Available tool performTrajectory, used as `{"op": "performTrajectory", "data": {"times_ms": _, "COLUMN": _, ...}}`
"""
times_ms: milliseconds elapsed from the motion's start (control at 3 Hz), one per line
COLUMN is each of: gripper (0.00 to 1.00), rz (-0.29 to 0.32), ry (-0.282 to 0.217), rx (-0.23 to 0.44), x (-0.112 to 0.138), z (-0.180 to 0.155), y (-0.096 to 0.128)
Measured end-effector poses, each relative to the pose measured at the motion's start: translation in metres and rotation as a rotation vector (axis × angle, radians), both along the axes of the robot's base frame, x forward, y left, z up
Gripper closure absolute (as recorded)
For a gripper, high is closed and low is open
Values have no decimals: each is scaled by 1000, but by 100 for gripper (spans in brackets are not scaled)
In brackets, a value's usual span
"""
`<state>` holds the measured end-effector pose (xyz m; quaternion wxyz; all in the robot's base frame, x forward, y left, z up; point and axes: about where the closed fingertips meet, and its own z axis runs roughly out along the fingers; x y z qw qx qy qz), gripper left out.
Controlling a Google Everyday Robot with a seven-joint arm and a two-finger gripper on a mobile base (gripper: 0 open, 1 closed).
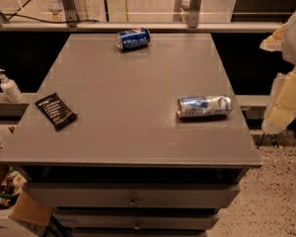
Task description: Place redbull can upright
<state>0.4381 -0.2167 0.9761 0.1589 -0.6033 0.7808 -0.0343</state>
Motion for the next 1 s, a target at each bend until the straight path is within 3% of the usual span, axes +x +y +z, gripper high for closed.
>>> {"op": "performTrajectory", "data": {"times_ms": 333, "gripper": 0, "rz": 0, "ry": 0, "rx": 0, "x": 0, "z": 0, "y": 0}}
{"op": "performTrajectory", "data": {"times_ms": 1000, "gripper": 0, "rz": 104, "ry": -26, "rx": -14, "x": 25, "z": -15, "y": 28}}
